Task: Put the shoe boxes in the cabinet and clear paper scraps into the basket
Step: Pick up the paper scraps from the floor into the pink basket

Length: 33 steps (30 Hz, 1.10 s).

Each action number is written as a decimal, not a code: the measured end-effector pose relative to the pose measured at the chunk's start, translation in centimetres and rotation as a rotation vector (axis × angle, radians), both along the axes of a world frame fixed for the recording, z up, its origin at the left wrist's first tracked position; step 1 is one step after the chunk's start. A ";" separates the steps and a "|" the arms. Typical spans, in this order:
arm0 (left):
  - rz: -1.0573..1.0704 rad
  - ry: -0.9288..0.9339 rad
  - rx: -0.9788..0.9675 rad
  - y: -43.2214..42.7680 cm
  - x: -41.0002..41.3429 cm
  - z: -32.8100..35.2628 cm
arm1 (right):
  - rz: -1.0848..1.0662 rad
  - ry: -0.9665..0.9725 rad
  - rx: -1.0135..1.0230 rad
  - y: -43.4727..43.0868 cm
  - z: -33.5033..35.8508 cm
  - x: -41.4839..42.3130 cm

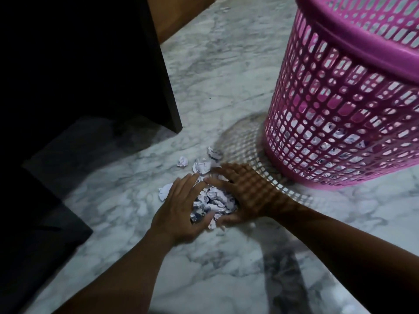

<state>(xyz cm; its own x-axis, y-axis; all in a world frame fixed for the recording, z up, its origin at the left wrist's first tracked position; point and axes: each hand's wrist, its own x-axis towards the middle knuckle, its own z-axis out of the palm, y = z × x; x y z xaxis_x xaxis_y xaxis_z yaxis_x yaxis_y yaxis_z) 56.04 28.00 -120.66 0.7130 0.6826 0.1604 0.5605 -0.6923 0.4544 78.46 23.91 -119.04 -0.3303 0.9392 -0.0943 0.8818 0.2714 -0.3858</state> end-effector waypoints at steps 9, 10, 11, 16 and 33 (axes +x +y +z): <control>0.016 0.012 0.086 0.1 -0.2 -0.7 | -0.030 0.244 0.289 -1.7 -1.4 -2.4; 0.023 0.034 0.092 0.1 -0.2 -0.7 | -0.034 0.265 0.279 -1.8 -1.4 -2.6; 0.034 0.060 0.093 0.1 -0.2 -0.7 | -0.053 0.281 0.268 -1.9 -1.4 -2.8; 0.140 0.115 0.017 0.1 0.3 -0.2 | -0.290 0.326 0.238 -2.9 -0.5 -2.8; 0.503 -0.037 -0.033 -0.7 -1.4 2.0 | -0.383 0.032 0.259 6.3 0.7 -4.0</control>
<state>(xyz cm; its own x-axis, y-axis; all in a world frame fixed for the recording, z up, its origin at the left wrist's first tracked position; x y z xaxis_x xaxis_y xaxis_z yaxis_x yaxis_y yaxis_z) 54.63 27.25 -118.70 0.2888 0.9452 0.1522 0.8042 -0.3258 0.4972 74.47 30.19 -118.33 0.0460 0.9854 0.1639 0.9259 0.0195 -0.3773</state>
